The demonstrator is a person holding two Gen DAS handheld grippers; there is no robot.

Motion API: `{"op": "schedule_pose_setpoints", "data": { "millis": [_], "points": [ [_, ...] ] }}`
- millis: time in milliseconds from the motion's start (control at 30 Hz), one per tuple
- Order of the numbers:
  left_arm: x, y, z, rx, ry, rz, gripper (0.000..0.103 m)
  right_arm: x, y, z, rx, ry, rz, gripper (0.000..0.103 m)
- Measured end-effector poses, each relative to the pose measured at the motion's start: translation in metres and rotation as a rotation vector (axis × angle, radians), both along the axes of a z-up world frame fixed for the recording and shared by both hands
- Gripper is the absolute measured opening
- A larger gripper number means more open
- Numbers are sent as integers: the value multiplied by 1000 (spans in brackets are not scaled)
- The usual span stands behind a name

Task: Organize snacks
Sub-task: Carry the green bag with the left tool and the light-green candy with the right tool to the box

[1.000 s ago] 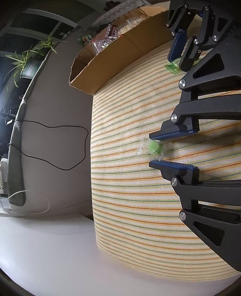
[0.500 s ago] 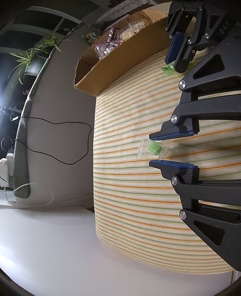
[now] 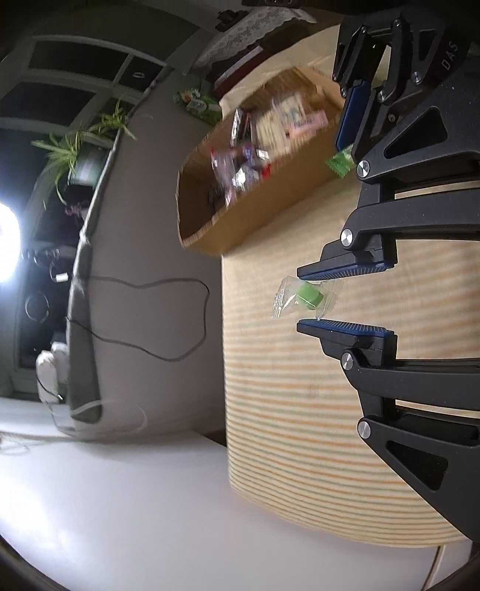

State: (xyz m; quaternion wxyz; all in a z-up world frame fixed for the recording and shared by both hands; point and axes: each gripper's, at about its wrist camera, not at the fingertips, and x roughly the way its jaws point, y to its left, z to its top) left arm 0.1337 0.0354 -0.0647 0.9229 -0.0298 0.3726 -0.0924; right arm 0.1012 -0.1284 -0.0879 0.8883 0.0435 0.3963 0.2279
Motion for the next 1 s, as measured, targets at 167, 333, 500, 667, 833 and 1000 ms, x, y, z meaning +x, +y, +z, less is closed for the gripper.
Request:
{"op": "schedule_pose_setpoints", "data": {
  "millis": [167, 333, 500, 667, 833, 1000],
  "points": [
    [-8, -29, 13, -9, -28, -31, 20, -9, -24, 13, 26, -21, 2, 21],
    [-13, -59, 22, -10, -43, -68, 20, -15, -53, 25, 44, -45, -20, 21],
    [-17, -90, 28, -8, -57, -107, 20, -14, -85, 35, 39, -69, -63, 21],
    [-19, -117, 31, -13, -60, -146, 20, -10, -115, 39, 16, -85, -104, 21],
    [-17, -139, 29, -19, -54, -169, 20, -3, -138, 41, 6, -89, -132, 21],
    [-13, -159, 26, -15, -43, -195, 20, 9, -154, 38, -10, -87, -147, 21]
  ]
}}
